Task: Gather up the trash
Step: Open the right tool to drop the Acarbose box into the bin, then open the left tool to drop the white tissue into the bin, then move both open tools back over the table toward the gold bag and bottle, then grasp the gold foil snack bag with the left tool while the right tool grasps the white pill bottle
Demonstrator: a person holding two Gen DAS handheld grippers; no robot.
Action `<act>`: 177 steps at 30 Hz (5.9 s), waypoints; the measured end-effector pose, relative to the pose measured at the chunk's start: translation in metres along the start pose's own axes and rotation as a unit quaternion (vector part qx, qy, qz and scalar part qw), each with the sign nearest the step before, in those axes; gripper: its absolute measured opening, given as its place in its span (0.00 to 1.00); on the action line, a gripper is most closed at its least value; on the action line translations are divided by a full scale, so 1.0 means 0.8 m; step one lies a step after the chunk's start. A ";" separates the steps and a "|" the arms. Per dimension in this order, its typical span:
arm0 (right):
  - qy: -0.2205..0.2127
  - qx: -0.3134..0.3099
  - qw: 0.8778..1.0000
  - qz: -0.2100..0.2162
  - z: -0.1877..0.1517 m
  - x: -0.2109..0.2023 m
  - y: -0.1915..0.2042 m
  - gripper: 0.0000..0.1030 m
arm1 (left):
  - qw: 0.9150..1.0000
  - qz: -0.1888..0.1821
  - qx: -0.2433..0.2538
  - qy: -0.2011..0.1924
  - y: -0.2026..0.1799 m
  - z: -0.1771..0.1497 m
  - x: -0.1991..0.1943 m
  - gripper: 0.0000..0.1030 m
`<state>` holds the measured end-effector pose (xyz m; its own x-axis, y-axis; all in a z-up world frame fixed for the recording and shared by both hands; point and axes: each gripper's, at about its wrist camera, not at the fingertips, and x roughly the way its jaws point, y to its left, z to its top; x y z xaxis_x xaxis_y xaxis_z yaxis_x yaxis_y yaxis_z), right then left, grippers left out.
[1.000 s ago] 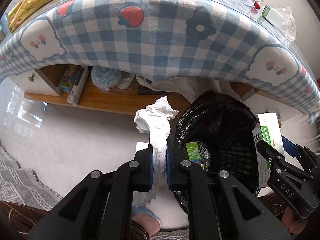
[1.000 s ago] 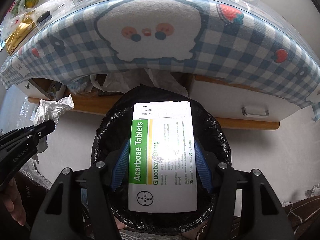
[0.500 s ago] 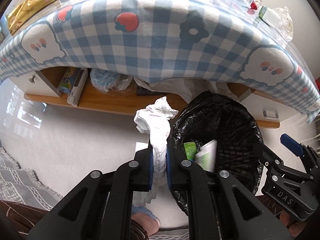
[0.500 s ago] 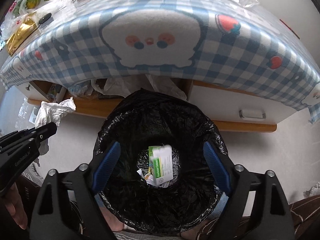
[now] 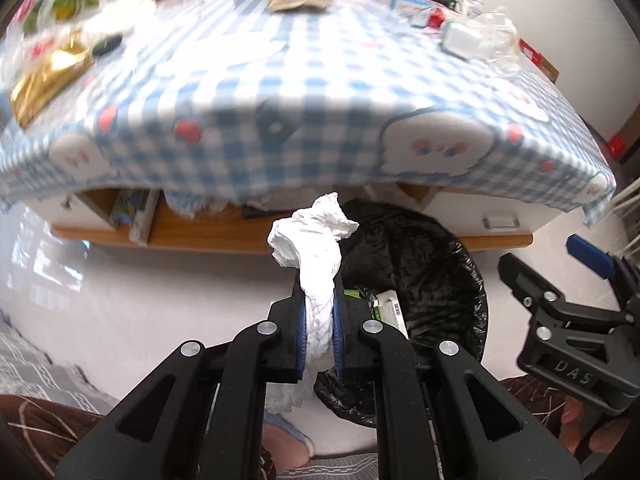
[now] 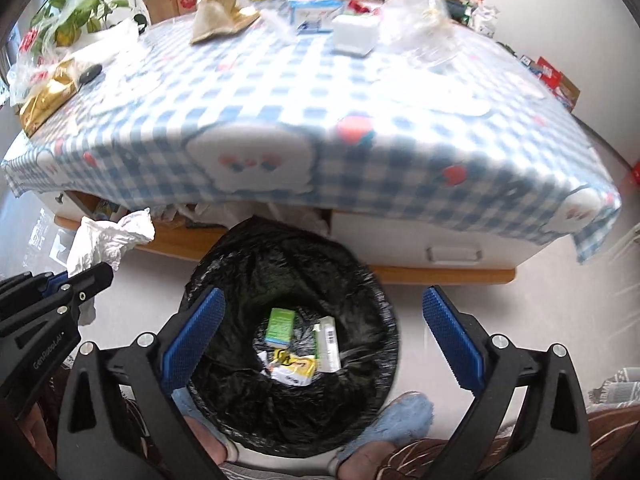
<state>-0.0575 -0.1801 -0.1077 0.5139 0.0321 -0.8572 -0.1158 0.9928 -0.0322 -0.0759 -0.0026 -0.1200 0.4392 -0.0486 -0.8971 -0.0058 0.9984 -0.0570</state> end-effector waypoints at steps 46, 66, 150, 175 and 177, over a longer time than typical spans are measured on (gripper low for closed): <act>0.061 0.038 0.997 -0.020 -0.051 0.106 -0.123 0.92 | 0.996 -0.045 0.042 0.059 -0.116 -0.027 0.128 0.12; 0.026 0.063 0.997 -0.018 -0.036 0.076 -0.129 0.92 | 0.999 -0.018 0.041 -0.009 -0.103 -0.019 0.075 0.82; -0.088 0.034 0.995 0.012 0.262 0.077 -0.040 0.75 | 0.991 0.023 -0.033 -0.125 0.033 0.341 0.058 0.94; -0.052 0.046 0.997 0.012 0.272 0.122 -0.024 0.43 | 0.995 0.027 -0.049 -0.083 0.047 0.408 0.134 0.55; -0.052 0.047 0.997 0.014 0.272 0.123 -0.023 0.43 | 0.995 0.017 -0.060 -0.073 0.051 0.406 0.139 0.42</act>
<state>0.1802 -0.1703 -0.0794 0.5976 0.0661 -0.7991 -0.0535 0.9977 0.0425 0.2645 0.0422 -0.0796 0.5620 -0.0017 -0.8271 -0.1269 0.9880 -0.0882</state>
